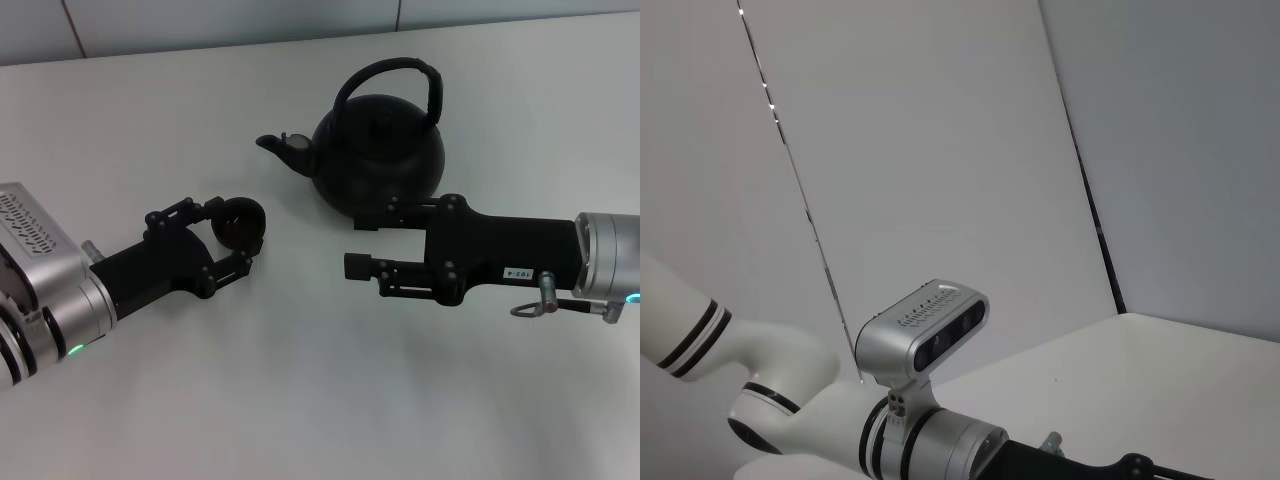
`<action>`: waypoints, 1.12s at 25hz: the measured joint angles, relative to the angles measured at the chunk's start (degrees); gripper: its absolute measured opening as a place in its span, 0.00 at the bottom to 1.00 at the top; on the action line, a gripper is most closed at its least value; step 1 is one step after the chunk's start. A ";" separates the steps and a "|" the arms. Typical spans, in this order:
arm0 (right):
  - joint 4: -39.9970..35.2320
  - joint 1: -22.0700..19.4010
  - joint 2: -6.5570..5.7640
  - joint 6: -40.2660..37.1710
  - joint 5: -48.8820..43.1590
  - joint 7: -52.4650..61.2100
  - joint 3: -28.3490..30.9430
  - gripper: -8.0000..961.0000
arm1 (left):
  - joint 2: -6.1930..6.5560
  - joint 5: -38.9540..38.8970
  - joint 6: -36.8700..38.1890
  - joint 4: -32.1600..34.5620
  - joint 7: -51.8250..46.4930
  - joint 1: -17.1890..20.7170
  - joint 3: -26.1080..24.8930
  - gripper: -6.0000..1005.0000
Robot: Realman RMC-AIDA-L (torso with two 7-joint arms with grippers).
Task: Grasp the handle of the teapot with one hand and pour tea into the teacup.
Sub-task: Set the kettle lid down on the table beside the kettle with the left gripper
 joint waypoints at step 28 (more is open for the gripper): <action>-0.20 0.16 0.00 0.00 -0.03 0.14 -0.79 0.66 | 0.00 0.00 -0.90 -0.08 -0.44 -0.04 2.09 0.71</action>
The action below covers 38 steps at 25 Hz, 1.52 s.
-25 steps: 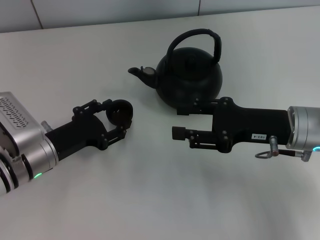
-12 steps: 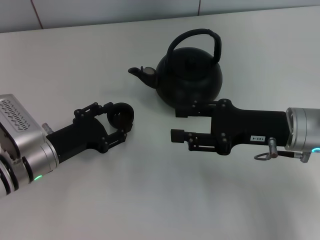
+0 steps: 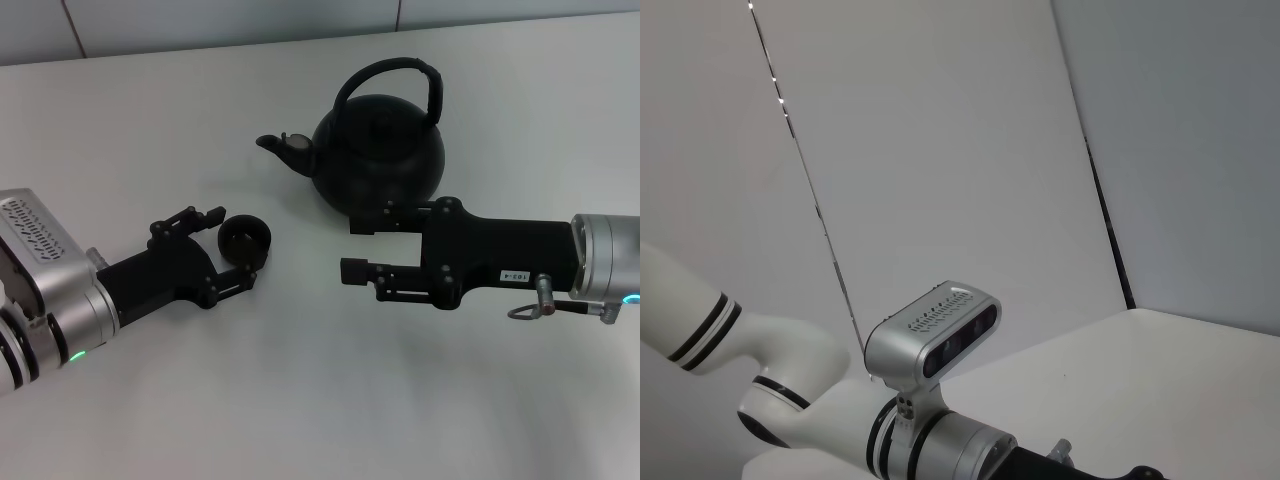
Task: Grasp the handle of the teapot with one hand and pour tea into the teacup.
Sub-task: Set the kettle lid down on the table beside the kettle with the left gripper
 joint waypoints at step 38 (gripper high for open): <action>-0.20 0.31 -0.29 0.53 0.01 -0.14 0.71 0.66 | 0.27 0.87 11.07 11.30 -7.19 6.83 6.62 0.85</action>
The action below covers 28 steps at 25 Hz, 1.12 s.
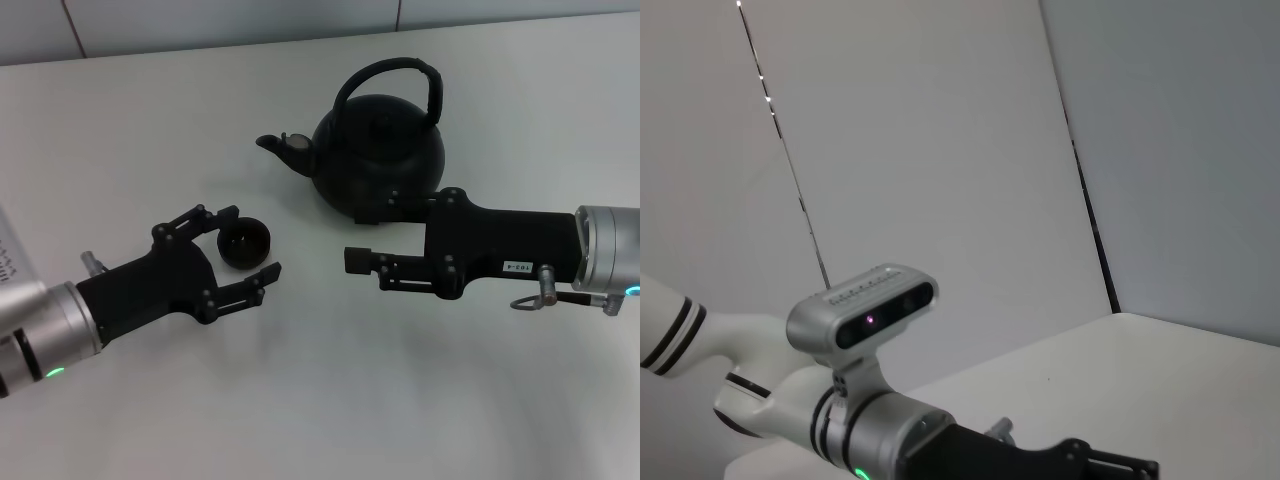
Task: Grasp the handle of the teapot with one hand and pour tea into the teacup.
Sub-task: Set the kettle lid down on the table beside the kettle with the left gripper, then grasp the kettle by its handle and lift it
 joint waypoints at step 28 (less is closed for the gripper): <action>-0.04 -5.28 0.03 -0.23 -0.22 -3.07 11.38 0.66 | 7.84 11.08 26.31 18.67 -23.35 9.11 -2.12 0.85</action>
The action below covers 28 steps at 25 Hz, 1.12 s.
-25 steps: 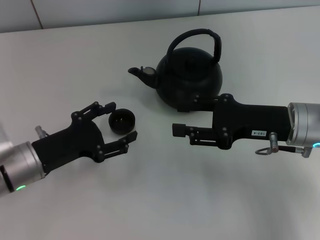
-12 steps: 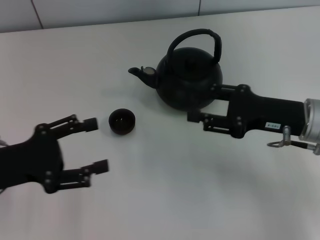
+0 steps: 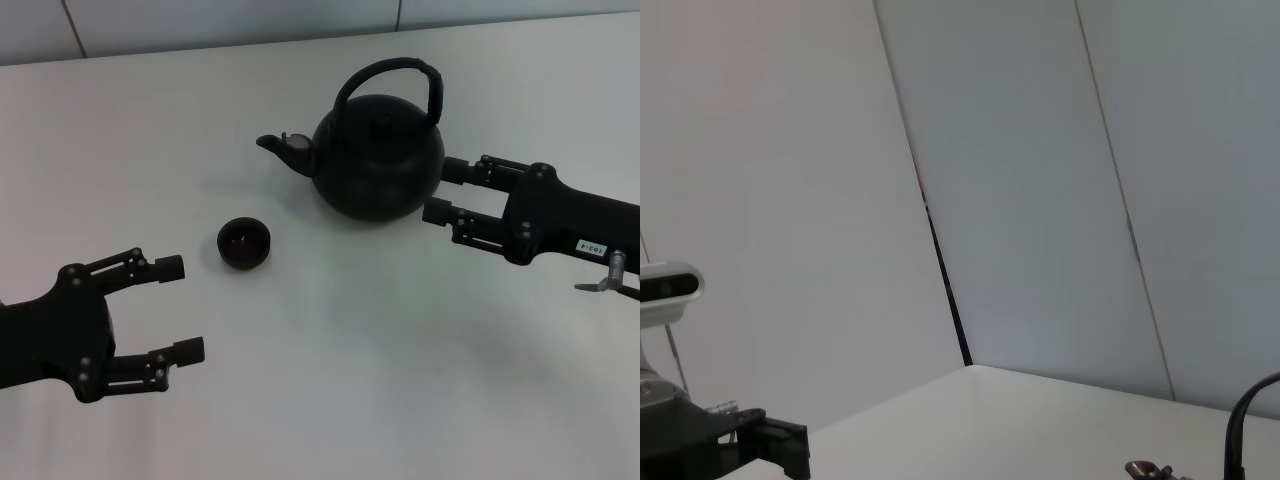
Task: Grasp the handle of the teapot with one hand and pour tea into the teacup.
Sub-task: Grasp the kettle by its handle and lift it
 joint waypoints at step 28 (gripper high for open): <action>11.85 5.42 -0.04 14.37 3.84 -4.59 12.69 0.66 | -0.39 2.30 -2.81 0.81 0.26 -0.11 -0.34 0.85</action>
